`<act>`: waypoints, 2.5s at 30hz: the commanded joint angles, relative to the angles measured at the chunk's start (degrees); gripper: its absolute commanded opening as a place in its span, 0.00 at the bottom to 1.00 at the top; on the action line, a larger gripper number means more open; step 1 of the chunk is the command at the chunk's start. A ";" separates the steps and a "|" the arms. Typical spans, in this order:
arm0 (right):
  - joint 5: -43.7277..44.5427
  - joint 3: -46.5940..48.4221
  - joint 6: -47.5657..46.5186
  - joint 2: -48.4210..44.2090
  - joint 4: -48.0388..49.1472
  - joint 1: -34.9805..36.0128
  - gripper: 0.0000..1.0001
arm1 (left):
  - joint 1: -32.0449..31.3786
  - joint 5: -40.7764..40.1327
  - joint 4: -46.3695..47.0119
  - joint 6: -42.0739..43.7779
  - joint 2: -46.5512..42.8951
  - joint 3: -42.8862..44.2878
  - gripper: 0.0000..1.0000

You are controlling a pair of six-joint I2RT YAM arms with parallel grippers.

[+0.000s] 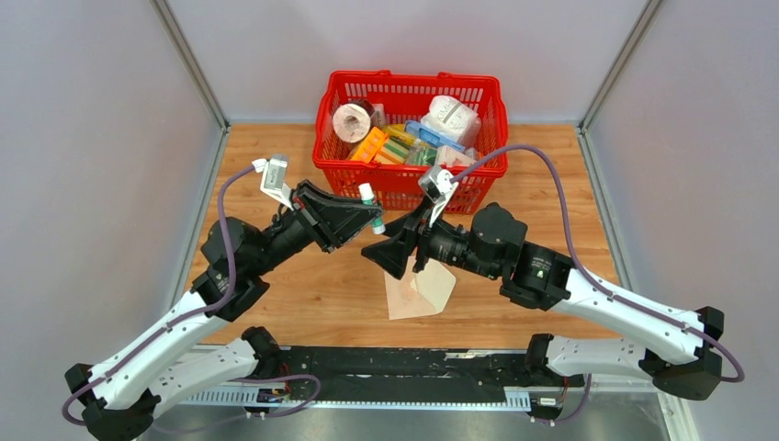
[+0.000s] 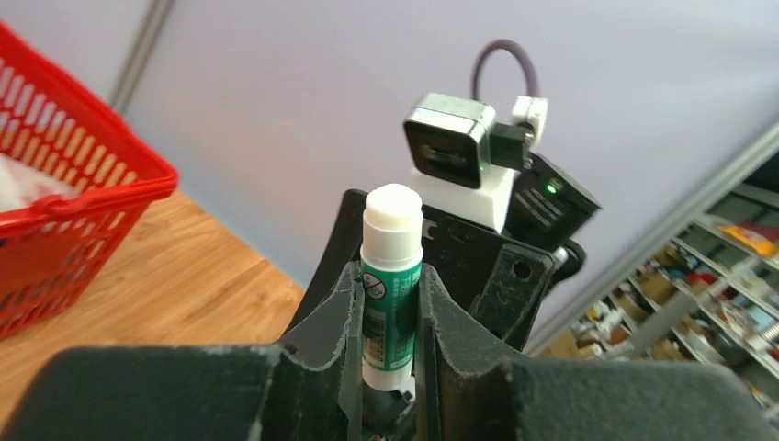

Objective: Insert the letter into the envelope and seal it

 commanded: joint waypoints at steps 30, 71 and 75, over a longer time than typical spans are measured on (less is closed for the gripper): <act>43.85 9.70 -13.09 6.96 -2.71 8.95 0.52 | -0.18 -11.21 -9.20 -1.78 3.05 2.99 0.00; 31.40 13.21 -2.99 3.28 -32.57 4.13 0.00 | -0.18 -3.92 -25.97 19.56 -2.30 4.91 0.52; 19.12 14.53 0.00 2.13 -40.13 -1.32 0.00 | -0.88 -3.46 -31.78 34.24 -2.05 5.88 0.55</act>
